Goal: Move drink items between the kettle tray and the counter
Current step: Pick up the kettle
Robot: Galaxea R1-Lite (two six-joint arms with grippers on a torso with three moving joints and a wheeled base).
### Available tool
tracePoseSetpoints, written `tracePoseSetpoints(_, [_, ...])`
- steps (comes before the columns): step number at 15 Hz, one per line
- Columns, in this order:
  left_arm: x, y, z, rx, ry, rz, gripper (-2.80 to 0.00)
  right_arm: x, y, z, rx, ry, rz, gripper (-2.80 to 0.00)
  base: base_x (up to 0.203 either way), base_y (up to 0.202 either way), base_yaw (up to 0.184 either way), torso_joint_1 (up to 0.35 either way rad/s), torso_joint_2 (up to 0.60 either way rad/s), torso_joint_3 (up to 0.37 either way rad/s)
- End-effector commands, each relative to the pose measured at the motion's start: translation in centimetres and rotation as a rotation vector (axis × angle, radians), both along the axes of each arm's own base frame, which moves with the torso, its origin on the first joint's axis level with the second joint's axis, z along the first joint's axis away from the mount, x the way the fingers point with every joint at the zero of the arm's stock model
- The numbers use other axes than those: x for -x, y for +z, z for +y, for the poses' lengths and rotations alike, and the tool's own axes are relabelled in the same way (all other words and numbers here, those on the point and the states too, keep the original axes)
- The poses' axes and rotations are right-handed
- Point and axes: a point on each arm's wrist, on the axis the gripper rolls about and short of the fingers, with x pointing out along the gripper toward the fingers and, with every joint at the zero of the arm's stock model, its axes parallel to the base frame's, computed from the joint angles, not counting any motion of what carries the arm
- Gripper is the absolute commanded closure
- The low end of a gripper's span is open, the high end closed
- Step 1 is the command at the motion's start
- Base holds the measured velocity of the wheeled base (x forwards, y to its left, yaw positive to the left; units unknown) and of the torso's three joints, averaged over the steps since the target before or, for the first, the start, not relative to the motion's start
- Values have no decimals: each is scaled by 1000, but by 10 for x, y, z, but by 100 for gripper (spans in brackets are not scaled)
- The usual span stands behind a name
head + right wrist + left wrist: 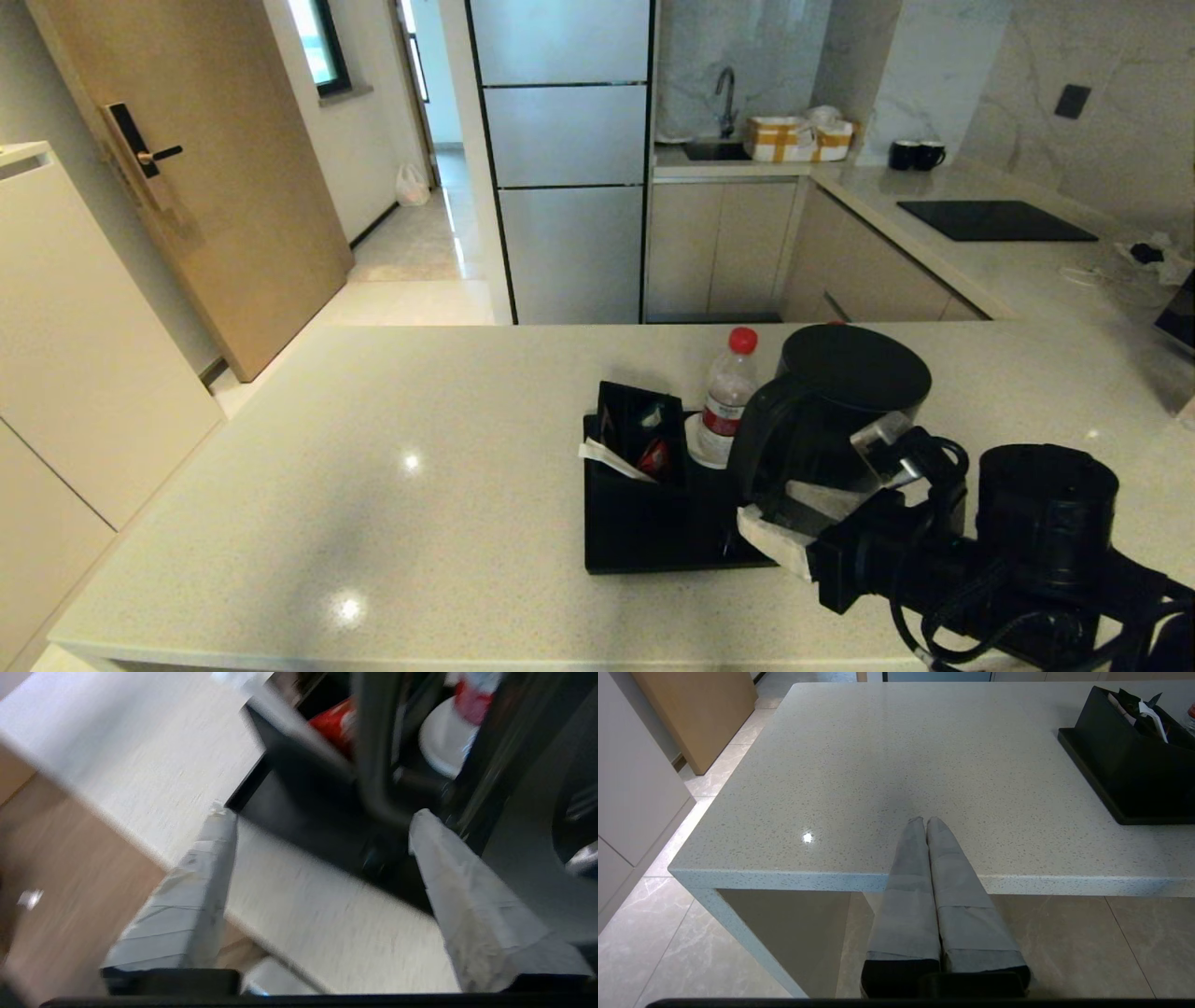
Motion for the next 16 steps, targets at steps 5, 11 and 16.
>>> tracePoseSetpoints(5, [0,0,0,0,1,1,0,-32,-21,18,-6,-122,-55,-280,0,0,0,0,0,0])
tracePoseSetpoints(11, [0,0,0,0,1,-1,0,-42,-26,41,-11,-212,-79,-280,0,0,0,0,0,0])
tracePoseSetpoints(16, [0,0,0,0,1,0,0,-41,-32,55,0,-226,-89,-280,0,0,0,0,0,0])
